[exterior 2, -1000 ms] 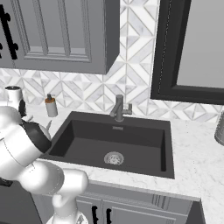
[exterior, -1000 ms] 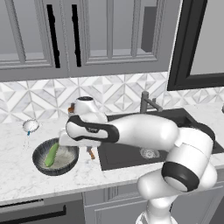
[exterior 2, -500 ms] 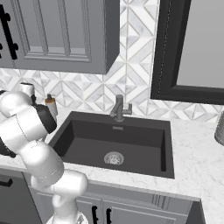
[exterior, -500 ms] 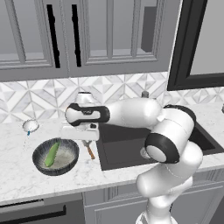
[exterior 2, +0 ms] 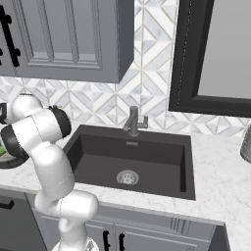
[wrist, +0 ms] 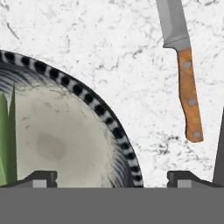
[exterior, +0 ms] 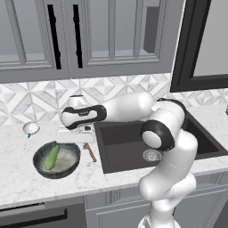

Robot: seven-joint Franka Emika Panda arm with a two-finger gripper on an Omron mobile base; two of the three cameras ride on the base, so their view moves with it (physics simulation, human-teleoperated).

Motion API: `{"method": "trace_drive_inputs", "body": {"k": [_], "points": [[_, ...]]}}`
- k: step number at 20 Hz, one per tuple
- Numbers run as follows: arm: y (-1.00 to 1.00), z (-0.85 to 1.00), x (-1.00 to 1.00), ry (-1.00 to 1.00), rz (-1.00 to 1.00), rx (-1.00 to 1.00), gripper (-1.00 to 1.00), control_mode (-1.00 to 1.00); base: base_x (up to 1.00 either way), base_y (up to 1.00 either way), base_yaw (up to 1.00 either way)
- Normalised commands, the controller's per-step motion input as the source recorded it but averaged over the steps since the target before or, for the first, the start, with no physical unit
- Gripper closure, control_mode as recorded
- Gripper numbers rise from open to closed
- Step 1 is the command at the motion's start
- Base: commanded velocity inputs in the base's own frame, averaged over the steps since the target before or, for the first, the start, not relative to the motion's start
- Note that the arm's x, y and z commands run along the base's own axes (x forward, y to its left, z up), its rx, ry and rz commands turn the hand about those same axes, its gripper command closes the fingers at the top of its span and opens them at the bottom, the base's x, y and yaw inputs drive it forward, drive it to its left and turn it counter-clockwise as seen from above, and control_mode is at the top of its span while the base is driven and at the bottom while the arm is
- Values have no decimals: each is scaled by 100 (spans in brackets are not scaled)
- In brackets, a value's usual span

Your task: Pick the corn from the sink and place it in the bowl. Then pick the bowl and place it in the microwave. Then close the microwave door and press the start button.

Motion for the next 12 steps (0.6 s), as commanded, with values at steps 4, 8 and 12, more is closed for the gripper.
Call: {"method": "trace_drive_inputs", "body": {"k": [4, 8, 12], "points": [[-15, -8, -16, -3, 0, 0, -100, -100, 0, 0, 0], [0, -29, 0, 0, 0, 0, -100, -100, 0, 0, 0], [0, -36, 0, 0, 0, 0, -100, -100, 0, 0, 0]]}}
